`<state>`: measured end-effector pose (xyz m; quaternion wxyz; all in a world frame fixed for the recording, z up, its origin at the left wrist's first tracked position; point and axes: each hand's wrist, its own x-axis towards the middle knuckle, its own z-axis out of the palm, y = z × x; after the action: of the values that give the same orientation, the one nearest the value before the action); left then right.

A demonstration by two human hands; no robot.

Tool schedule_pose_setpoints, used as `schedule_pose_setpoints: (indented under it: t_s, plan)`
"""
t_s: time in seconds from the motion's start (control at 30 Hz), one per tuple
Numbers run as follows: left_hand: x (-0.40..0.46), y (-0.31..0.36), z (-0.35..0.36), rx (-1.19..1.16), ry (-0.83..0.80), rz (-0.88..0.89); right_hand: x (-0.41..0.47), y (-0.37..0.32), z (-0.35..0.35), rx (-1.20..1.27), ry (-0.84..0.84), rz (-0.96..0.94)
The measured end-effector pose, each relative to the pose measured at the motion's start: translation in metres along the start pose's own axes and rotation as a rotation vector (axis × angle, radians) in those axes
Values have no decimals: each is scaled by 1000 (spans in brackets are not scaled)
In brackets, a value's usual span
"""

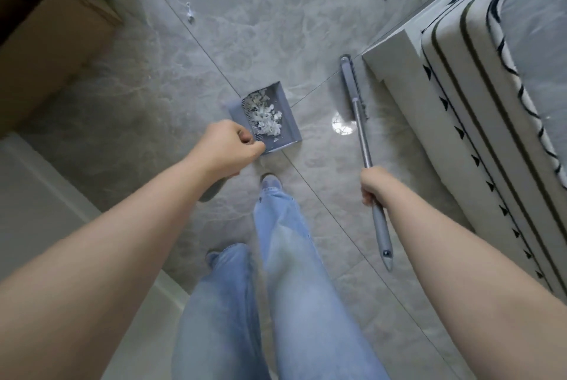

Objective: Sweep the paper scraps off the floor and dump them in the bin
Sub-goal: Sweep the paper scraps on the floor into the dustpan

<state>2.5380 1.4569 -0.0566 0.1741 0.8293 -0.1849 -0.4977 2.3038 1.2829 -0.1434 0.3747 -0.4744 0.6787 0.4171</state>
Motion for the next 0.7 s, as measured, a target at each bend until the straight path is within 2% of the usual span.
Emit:
schedule_pose_setpoints:
  t_s: [0.07,0.13,0.23,0.4,0.53,0.6,0.7]
  plan:
    - [7,11,6,34,11,7,-2,-8,0,-55,-36,89]
    - [11,17,11,61,25,6,1,-2,13,-45,-171,18]
    - [9,20,11,84,62,-9,-8,28,28,244,-252,26]
    - [5,26,11,129,85,5,-6,71,1,423,-193,16]
    - [10,33,15,140,84,-10,32,59,-19,444,-71,116]
    - [10,30,16,137,86,-10,47,44,-12,406,-90,178]
    - [9,24,14,140,87,-4,36,33,26,346,-237,205]
